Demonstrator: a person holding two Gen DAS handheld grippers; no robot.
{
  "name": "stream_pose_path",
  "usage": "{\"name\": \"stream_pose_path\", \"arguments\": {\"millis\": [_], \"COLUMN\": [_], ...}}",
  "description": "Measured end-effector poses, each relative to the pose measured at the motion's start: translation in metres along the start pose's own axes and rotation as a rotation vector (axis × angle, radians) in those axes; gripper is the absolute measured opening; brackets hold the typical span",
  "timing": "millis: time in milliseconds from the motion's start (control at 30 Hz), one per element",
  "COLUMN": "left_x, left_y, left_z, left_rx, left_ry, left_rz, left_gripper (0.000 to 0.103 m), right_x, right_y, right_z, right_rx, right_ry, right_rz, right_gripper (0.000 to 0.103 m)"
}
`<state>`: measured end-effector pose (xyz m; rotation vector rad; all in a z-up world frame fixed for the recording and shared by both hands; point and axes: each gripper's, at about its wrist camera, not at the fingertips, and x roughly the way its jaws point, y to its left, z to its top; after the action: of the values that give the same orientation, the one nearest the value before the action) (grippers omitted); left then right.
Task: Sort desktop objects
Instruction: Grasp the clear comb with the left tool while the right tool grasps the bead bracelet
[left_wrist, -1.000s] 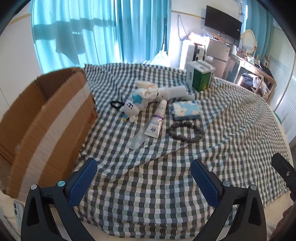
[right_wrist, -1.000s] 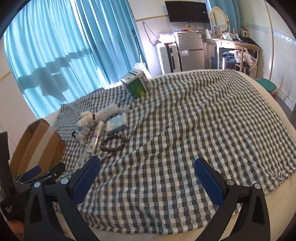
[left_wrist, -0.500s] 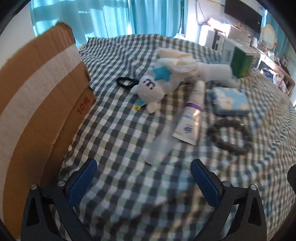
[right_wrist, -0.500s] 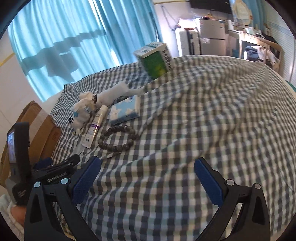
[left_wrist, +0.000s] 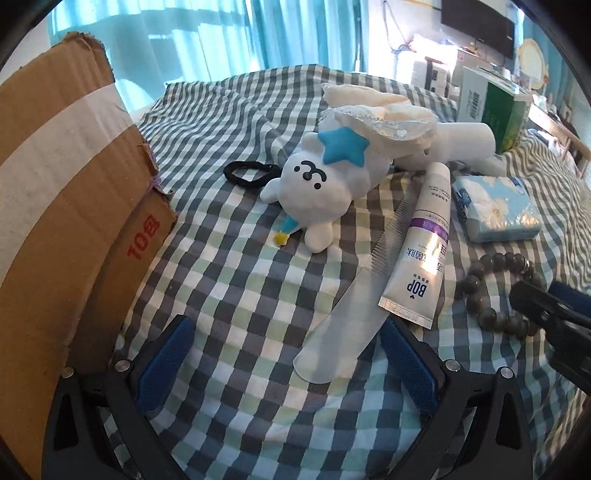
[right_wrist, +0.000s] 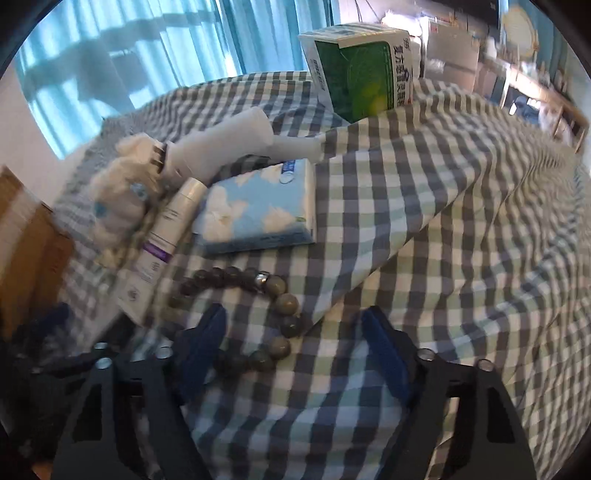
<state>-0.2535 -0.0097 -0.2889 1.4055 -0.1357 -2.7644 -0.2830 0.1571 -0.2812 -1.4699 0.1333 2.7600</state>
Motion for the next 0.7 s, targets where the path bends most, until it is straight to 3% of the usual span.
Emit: {"name": "stream_pose_path", "arguments": {"millis": [67, 100, 133, 200, 233, 267, 367, 533, 700], "left_x": [0.000, 0.001, 0.002, -0.003, -0.008, -0.011, -0.016, -0.016, -0.036], "left_y": [0.000, 0.001, 0.001, -0.002, -0.003, -0.008, -0.016, -0.012, -0.010], "left_z": [-0.001, 0.000, 0.001, 0.001, 0.001, 0.000, -0.002, 0.006, -0.008], "left_rx": [0.015, 0.016, 0.016, 0.032, 0.042, 0.061, 0.107, 0.106, 0.077], "left_ry": [-0.001, 0.004, 0.009, 0.019, 0.021, 0.031, 0.056, 0.107, 0.129], "left_rz": [-0.007, -0.022, -0.050, -0.099, -0.113, -0.131, -0.165, -0.241, -0.247], "left_gripper": [0.101, 0.098, 0.089, 0.071, 0.055, 0.046, 0.033, 0.024, 0.023], "right_x": [-0.002, -0.004, -0.006, -0.010, -0.012, -0.015, -0.027, -0.049, -0.074], "right_y": [0.000, -0.002, -0.004, -0.012, -0.016, -0.021, -0.034, -0.033, -0.028], "right_z": [-0.004, -0.006, -0.007, -0.009, -0.011, -0.012, -0.023, -0.040, -0.047], "right_rx": [0.010, 0.018, 0.022, 0.048, 0.066, 0.096, 0.206, 0.202, 0.208], "right_ry": [-0.018, -0.025, -0.029, -0.029, -0.026, -0.022, -0.016, -0.015, -0.017], "right_rz": [-0.030, -0.039, -0.046, -0.033, -0.022, -0.004, 0.079, 0.109, 0.126], "right_gripper": [0.059, 0.049, 0.043, 0.019, 0.014, 0.012, 0.011, 0.011, 0.011]}}
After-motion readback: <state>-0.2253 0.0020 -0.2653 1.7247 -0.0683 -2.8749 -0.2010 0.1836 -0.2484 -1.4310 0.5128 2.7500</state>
